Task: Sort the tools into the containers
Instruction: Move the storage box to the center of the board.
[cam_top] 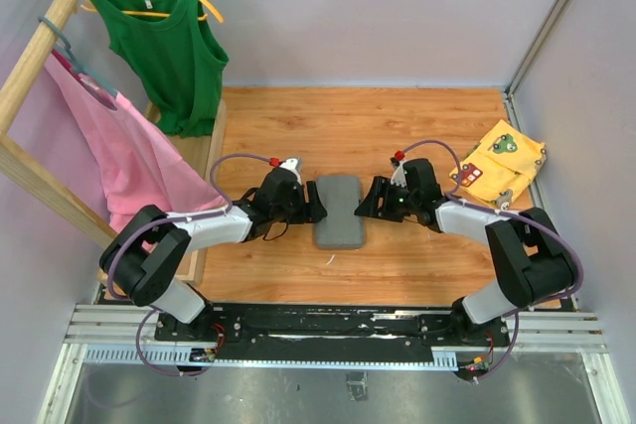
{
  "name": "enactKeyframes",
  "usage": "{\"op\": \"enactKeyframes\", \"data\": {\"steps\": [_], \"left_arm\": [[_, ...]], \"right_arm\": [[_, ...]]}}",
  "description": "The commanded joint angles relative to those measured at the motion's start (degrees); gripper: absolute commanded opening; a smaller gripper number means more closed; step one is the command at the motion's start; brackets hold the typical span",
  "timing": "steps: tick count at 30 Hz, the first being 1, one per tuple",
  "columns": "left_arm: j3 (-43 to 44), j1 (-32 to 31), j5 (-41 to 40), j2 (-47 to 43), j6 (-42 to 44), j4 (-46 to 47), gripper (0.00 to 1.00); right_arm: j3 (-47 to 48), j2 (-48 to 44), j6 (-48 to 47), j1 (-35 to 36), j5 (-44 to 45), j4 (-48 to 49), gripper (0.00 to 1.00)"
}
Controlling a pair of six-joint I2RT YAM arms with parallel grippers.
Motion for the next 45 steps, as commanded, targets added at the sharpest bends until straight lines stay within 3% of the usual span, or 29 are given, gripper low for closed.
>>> {"op": "enactKeyframes", "data": {"steps": [1, 28, 45], "left_arm": [[-2.0, 0.2, 1.0, 1.8, 0.3, 3.8, 0.67], [-5.6, 0.2, 1.7, 5.7, 4.0, 7.0, 0.6], [-5.6, 0.2, 2.5, 6.6, 4.3, 8.2, 0.6]], "right_arm": [[2.4, 2.2, -1.5, -0.3, -0.5, 1.6, 0.61], [10.3, 5.8, -9.6, 3.2, 7.3, -11.3, 0.24], [14.3, 6.1, -11.6, 7.0, 13.5, -18.9, 0.16]]}}
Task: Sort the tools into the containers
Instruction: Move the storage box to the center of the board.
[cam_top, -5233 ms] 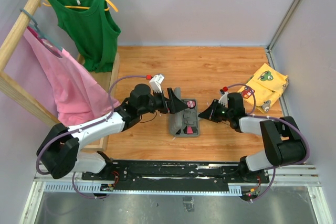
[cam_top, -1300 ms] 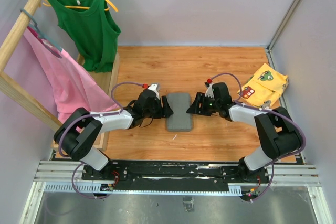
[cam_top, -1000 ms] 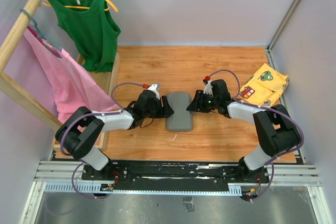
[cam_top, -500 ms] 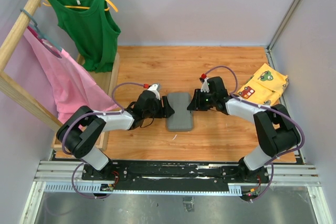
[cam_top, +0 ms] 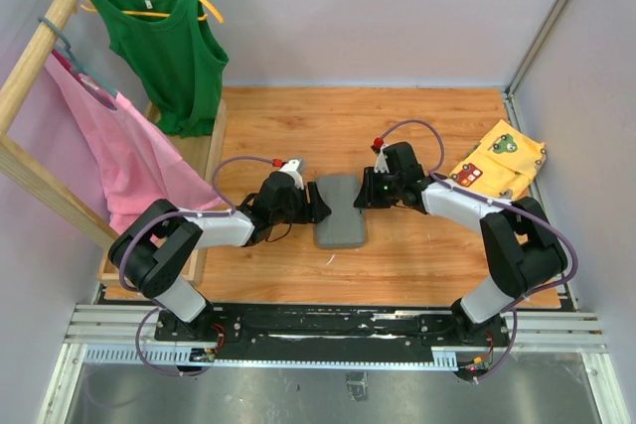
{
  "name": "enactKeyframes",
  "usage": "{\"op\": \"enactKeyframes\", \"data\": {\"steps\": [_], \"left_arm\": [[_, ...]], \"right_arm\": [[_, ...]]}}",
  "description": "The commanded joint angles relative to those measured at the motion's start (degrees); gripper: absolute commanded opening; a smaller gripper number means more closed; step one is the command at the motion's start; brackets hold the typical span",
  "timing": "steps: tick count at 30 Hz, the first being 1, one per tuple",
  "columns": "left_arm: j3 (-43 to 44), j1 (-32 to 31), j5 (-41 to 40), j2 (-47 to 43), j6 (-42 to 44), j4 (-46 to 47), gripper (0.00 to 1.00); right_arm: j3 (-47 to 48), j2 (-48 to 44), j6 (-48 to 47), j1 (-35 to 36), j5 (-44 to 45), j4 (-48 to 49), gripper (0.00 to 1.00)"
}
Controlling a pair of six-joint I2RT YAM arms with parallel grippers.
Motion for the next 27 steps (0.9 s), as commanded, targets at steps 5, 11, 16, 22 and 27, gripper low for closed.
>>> {"op": "enactKeyframes", "data": {"steps": [5, 11, 16, 22, 27], "left_arm": [[-1.5, 0.0, -0.9, 2.8, 3.1, -6.7, 0.6], [-1.1, -0.2, -0.6, 3.5, 3.6, -6.9, 0.6], [-0.7, -0.5, -0.5, 4.1, 3.7, -6.9, 0.6], [-0.5, -0.6, -0.4, 4.2, 3.7, -7.0, 0.6], [-0.4, -0.8, -0.2, 4.5, 3.7, -6.9, 0.59]], "right_arm": [[1.7, 2.2, -2.7, 3.1, 5.3, -6.9, 0.14], [2.7, 4.0, -1.5, 5.1, 7.7, -8.3, 0.07], [2.7, 4.7, 0.0, 6.7, 10.1, -9.0, 0.01], [2.4, 4.6, 1.0, 7.7, 11.2, -9.4, 0.01], [1.7, 4.6, 3.1, 8.4, 9.2, -7.9, 0.01]]}}
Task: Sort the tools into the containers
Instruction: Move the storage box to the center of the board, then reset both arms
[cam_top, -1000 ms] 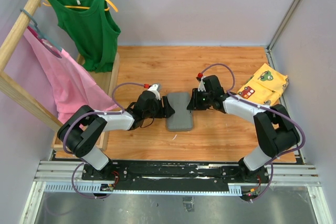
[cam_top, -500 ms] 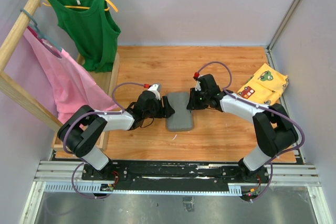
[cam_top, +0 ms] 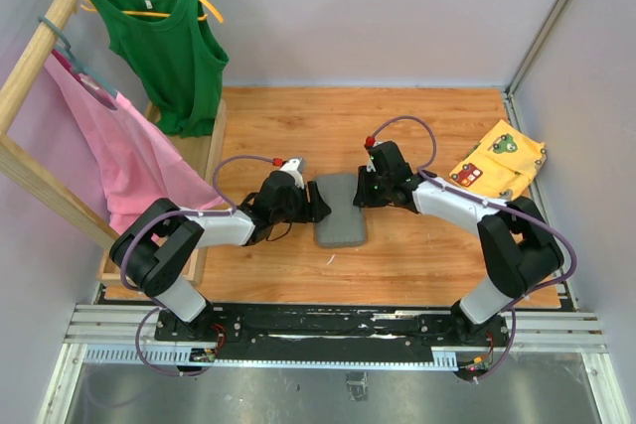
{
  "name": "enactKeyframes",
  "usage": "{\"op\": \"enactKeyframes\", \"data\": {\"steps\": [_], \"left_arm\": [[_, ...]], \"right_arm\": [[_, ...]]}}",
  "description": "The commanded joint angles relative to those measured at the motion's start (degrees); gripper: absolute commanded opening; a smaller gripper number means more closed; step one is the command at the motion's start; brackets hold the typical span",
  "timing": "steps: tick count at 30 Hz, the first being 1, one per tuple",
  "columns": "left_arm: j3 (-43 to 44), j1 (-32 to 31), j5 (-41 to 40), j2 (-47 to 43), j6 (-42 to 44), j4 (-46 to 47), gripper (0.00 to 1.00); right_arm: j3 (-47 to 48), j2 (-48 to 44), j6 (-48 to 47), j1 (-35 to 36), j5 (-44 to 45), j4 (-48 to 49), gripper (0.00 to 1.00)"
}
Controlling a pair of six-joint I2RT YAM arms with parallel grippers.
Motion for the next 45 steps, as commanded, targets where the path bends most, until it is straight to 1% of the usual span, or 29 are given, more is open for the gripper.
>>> {"op": "enactKeyframes", "data": {"steps": [1, 7, 9, 11, 13, 17, 20, 24, 31, 33, 34, 35, 38, 39, 45], "left_arm": [[-0.8, -0.8, -0.2, 3.8, 3.3, -7.3, 0.59], [-0.9, -0.9, -0.7, 3.6, 3.3, -7.4, 0.59], [-0.8, -0.9, -1.1, 3.4, 3.2, -7.6, 0.59], [-0.9, -0.9, -1.4, 2.9, 3.2, -7.8, 0.59], [-0.9, -0.8, -1.5, 2.3, 3.5, -7.9, 0.6], [-0.6, -0.8, -2.3, 0.0, 3.6, -8.6, 0.63], [0.4, -0.9, -2.9, -2.9, 3.2, -10.4, 0.68], [3.0, -0.9, -5.2, -8.0, 3.5, -14.5, 0.76], [5.8, -0.9, -10.0, -18.3, 3.6, -23.0, 0.88], [5.7, -0.8, -12.3, -21.7, 2.9, -25.8, 0.93], [5.6, -0.9, -13.7, -23.3, 2.4, -27.0, 0.98], [5.5, -0.8, -15.1, -25.2, 2.0, -28.3, 0.99], [5.5, -0.8, -18.9, -30.6, 1.4, -32.4, 0.99], [5.8, -0.8, -20.0, -32.1, 1.2, -33.9, 0.99], [7.6, -0.8, -25.0, -40.0, -0.3, -42.2, 0.99]], "right_arm": [[-2.4, 3.7, 2.0, 3.4, -1.0, -3.0, 0.0], [-1.0, 0.0, 1.2, 3.6, 0.8, -4.8, 0.0], [0.1, -2.5, -0.4, 3.7, 1.3, -5.3, 0.03], [1.1, -5.4, -2.3, 3.7, 1.6, -5.7, 0.13], [1.8, -8.5, -3.9, 3.7, 2.3, -5.9, 0.24], [0.5, -15.0, -6.1, 3.7, 4.8, -6.1, 0.47], [-1.9, -19.3, -7.4, 3.6, 6.1, -7.1, 0.57], [-6.7, -24.2, -8.3, 3.7, 6.7, -7.8, 0.67], [-16.2, -33.3, -6.6, 3.7, 6.6, -7.6, 0.77], [-18.6, -36.6, -5.7, 3.7, 7.1, -7.2, 0.8], [-19.7, -38.4, -5.1, 3.7, 7.8, -7.0, 0.81], [-20.9, -40.3, -4.6, 3.7, 8.5, -6.8, 0.83], [-23.6, -46.5, -3.5, 3.7, 11.5, -6.6, 0.98], [-24.1, -48.6, -3.4, 3.7, 12.4, -6.8, 0.99], [-25.2, -61.6, -4.6, 3.7, 18.4, -10.7, 0.99]]}}
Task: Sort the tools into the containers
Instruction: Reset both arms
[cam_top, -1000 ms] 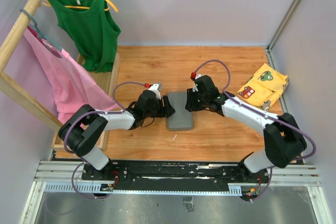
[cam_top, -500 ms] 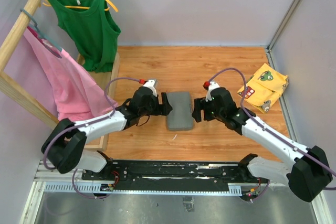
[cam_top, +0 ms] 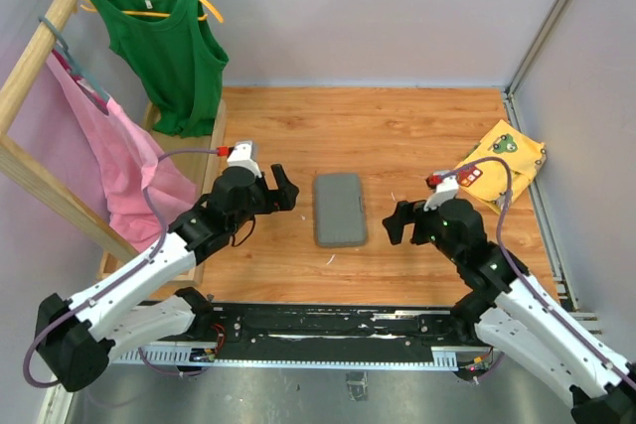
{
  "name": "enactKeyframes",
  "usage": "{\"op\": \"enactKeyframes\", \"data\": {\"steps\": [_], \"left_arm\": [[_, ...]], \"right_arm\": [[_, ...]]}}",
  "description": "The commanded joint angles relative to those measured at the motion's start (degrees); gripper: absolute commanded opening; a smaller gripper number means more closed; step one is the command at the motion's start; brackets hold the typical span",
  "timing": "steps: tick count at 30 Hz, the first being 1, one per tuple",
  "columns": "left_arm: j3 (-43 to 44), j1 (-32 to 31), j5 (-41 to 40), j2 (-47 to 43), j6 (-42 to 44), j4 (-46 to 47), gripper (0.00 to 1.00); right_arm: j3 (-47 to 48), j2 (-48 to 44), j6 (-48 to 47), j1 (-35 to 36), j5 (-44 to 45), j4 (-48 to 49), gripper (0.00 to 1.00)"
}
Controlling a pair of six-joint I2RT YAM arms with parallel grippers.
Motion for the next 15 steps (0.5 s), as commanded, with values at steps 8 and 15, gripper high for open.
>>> {"op": "enactKeyframes", "data": {"steps": [8, 15], "left_arm": [[0.2, -0.3, -12.0, -14.3, -4.7, -13.4, 0.99], [-2.0, -0.2, -17.2, -19.5, -7.0, -16.6, 0.99]], "right_arm": [[-1.5, -21.1, -1.0, 0.5, 15.4, -9.1, 0.99], [-2.7, -28.7, -0.8, 0.5, 18.5, -12.3, 0.99]]}}
